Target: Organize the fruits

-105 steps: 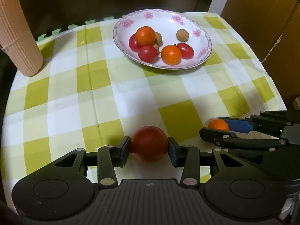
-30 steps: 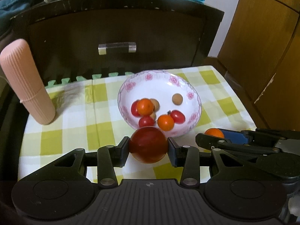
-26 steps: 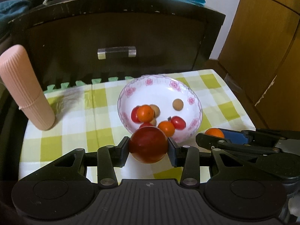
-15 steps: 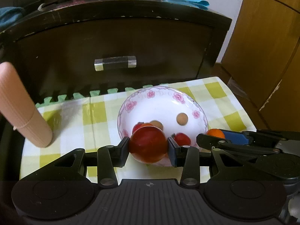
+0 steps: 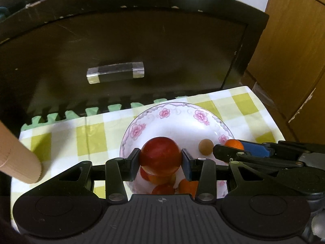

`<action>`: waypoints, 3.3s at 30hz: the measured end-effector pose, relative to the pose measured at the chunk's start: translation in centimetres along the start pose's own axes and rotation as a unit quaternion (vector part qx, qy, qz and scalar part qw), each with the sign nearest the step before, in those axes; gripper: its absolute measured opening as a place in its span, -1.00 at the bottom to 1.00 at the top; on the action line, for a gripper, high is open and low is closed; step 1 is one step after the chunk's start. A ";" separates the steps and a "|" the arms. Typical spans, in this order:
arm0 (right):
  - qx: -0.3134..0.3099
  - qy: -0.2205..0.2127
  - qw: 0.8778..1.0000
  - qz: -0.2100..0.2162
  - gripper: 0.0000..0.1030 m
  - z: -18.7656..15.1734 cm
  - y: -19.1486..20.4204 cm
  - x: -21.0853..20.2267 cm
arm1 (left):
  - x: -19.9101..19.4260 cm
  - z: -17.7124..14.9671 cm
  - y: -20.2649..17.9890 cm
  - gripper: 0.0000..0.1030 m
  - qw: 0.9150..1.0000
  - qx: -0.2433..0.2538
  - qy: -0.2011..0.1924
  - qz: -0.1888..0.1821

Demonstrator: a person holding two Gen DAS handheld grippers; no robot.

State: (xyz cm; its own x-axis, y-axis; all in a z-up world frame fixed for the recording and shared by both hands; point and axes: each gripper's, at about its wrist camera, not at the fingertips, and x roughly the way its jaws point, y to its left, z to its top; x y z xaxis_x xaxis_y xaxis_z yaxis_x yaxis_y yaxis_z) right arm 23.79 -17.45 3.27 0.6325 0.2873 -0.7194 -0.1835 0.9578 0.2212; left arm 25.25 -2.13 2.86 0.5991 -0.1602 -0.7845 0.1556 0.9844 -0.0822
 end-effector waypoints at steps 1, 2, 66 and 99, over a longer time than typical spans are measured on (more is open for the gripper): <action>0.002 0.001 1.000 0.000 -0.41 0.1 -0.2 0.3 | 0.3 0.1 0.0 -0.04 1.000 -0.001 0.002 -0.002; 0.004 0.002 1.000 0.000 -0.41 0.1 -0.4 0.6 | 0.6 0.2 0.0 -0.04 1.000 -0.002 0.004 -0.004; 0.049 -0.001 0.999 -0.002 -0.22 -0.6 -1.0 -0.5 | -1.0 -0.9 1.1 0.52 1.000 -0.013 0.018 0.013; 0.044 0.002 0.999 -0.023 -0.17 -5.5 0.7 -6.6 | -7.7 -6.8 0.3 1.00 0.997 -0.026 -0.020 0.065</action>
State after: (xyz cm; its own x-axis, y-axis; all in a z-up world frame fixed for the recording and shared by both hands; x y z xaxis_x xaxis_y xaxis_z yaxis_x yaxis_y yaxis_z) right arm 15.37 -18.67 4.53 0.6358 0.2435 -0.7324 -0.0873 0.9655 0.2453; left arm 15.30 -0.14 4.68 0.6429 -0.0337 -0.7652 0.0347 0.9993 -0.0149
